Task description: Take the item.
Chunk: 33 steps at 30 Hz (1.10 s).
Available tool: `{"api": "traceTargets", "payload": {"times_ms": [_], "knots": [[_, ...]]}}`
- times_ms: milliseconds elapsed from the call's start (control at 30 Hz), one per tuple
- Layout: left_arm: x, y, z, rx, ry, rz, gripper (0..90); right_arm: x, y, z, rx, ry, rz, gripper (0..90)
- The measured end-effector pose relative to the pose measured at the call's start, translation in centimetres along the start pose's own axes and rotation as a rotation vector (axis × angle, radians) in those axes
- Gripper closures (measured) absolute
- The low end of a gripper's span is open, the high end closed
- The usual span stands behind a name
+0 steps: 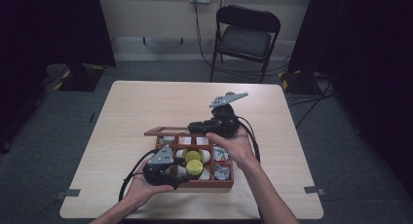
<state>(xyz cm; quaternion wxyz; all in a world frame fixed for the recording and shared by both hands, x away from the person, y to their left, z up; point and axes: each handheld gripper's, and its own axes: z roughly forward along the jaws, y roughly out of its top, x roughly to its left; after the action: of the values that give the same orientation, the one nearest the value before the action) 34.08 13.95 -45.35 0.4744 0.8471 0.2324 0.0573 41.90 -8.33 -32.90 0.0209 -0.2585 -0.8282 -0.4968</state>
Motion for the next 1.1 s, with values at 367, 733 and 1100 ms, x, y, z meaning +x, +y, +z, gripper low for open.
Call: {"api": "traceTargets", "payload": {"times_ms": [367,733,1100], "knots": [[0.7,0.3,2.1,0.067,0.021,-0.013,30.2,0.0,0.0,0.0,0.0,0.002,0.0,81.7],[1.0,1.3,3.6,0.184,0.031,0.016,26.7,0.0,0.0,0.0,-0.001,0.0,-0.001,81.7],[1.2,1.5,4.7,0.249,0.037,-0.007,26.9,0.0,0.0,0.0,0.0,0.001,-0.001,81.7]]}}
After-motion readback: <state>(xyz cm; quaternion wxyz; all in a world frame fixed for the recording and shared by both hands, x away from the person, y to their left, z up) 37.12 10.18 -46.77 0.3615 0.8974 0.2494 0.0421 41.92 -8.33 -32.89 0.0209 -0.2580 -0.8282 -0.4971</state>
